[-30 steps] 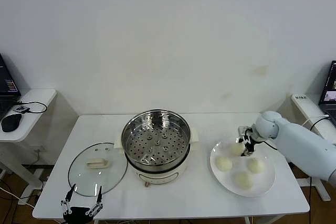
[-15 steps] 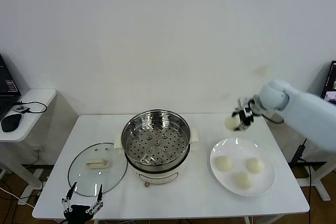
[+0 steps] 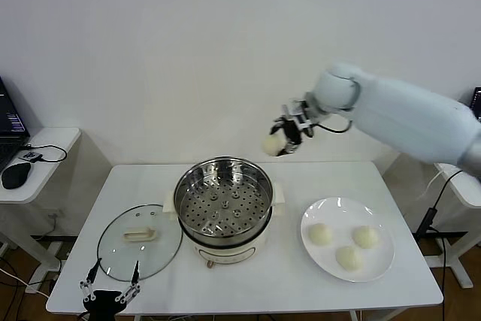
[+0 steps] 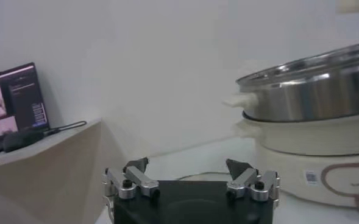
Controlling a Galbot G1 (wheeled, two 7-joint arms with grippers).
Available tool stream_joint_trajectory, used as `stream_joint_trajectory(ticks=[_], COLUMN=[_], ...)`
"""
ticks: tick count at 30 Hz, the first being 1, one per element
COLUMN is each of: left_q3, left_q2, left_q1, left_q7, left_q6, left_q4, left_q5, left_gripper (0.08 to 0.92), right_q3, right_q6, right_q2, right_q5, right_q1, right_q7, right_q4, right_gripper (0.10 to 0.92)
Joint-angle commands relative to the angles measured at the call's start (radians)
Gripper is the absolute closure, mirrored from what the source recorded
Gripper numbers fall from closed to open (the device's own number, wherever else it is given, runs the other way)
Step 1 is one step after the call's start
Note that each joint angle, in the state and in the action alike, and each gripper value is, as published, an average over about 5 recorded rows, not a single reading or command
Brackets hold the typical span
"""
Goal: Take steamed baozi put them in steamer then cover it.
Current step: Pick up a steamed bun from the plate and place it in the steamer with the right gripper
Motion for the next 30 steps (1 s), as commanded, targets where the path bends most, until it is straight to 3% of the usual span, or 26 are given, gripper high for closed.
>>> stream_joint_trajectory(ticks=[1,8,16,30], left_q3=[-0.008,-0.006,-0.004,-0.012], left_q2=[0.000,-0.005,-0.011,-0.010], left_q1=[-0.001,-0.007,-0.008,-0.009], left_q7=[0.001,0.001,0.001,-0.004], left_q6=[0.002,0.002,0.003,0.000], left_q4=[-0.006,-0.009,-0.010,0.003], left_q5=[-0.004,-0.004,-0.003,-0.004], left_gripper=[0.177,0.177,0.177,0.177], right_q3=[-0.090,-0.138,-0.111,-0.061], right_q6=[0.192,0.344,0.519,0.612], right_q2=[0.250,0.301,0.338,0.407], right_q5=[-0.062,-0.145,-0.410,-0.554], right_q1=[0.043,0.002,-0.073,-0.197], right_q7=[0.010,0.013,0.049,0.082], right_q4=[-0.070,-0.119,-0.220,-0.355], right_gripper=[0.406,0.406,0.406,0.408])
